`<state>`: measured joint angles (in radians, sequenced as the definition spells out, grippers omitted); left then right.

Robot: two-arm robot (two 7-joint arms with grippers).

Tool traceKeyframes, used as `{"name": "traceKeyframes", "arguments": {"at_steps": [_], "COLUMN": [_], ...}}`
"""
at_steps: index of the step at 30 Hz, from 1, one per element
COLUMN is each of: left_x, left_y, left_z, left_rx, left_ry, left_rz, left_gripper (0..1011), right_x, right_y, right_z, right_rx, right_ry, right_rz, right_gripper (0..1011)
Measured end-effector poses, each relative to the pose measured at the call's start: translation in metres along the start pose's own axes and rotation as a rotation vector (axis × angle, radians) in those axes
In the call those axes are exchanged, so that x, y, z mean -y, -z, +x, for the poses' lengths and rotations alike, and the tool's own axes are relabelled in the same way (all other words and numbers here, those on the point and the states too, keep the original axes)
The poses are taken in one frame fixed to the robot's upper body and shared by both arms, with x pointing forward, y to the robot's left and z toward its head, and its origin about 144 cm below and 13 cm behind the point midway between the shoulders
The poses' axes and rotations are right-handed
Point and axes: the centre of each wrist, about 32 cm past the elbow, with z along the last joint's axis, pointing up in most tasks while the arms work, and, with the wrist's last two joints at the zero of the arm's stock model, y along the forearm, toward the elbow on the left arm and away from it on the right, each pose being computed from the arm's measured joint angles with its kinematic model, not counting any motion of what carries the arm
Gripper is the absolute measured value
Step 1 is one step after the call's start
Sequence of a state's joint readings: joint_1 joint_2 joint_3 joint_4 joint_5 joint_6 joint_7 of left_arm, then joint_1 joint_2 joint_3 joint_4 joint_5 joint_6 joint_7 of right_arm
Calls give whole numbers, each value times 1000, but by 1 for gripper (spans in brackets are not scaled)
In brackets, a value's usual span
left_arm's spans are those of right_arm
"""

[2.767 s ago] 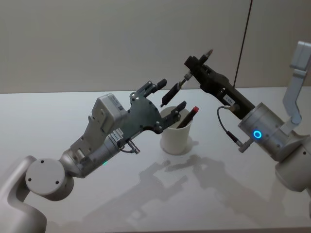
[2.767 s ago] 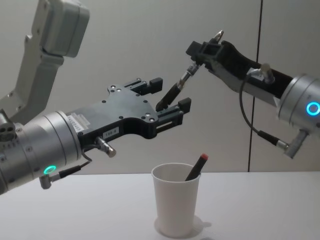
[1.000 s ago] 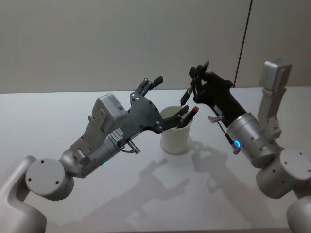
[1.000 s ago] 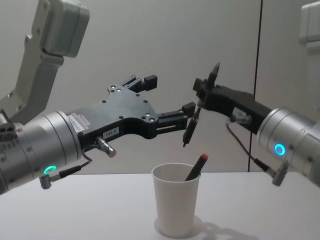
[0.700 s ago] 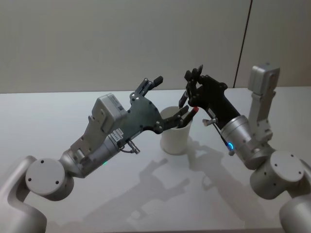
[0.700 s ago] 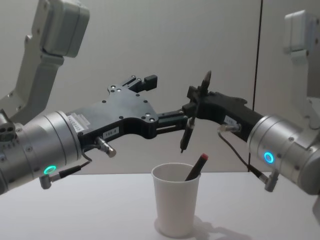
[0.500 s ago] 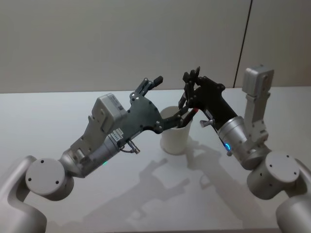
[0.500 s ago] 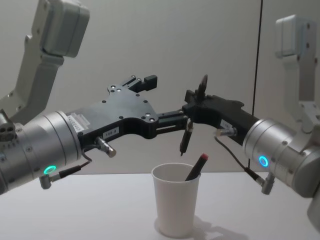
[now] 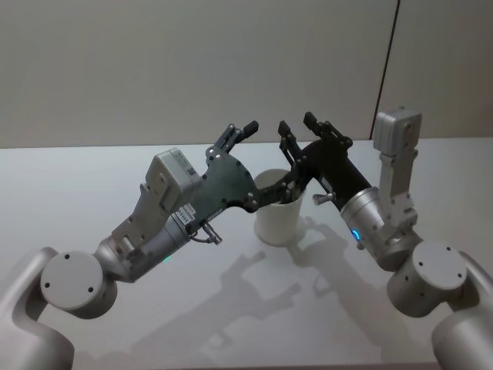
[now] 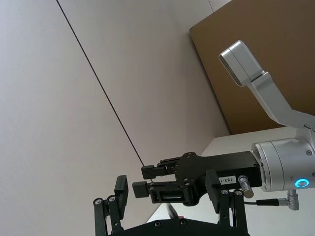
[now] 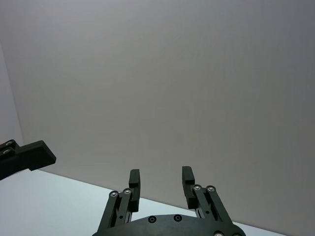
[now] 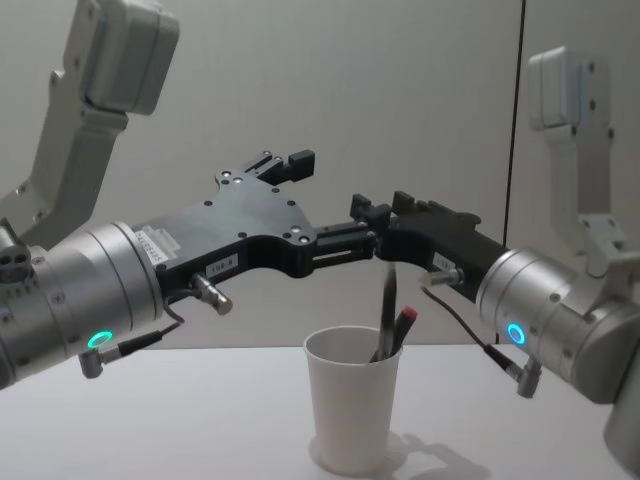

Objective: Place the pen into the pen holder.

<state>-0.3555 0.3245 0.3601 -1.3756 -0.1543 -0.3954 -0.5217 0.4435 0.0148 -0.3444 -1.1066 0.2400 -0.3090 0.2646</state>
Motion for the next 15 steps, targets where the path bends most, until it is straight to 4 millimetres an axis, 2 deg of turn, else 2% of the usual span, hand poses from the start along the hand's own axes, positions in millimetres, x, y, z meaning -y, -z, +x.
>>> {"name": "traceKeyframes", "arguments": {"at_steps": [4, 5, 15], "left_x": [0, 0, 0], "left_y": [0, 0, 0], "left_z": [0, 0, 0], "left_rx": [0, 0, 0], "left_ry": [0, 0, 0], "left_rz": [0, 0, 0], "left_gripper": [1002, 1002, 1002], "right_x": [0, -1, -1], "right_y": [1, 1, 1], "right_z": [1, 1, 2], "right_rx": [-1, -1, -4], "right_ry": [1, 2, 3], "right_rz": [-3, -5, -8], "right_gripper": [580, 641, 932]}}
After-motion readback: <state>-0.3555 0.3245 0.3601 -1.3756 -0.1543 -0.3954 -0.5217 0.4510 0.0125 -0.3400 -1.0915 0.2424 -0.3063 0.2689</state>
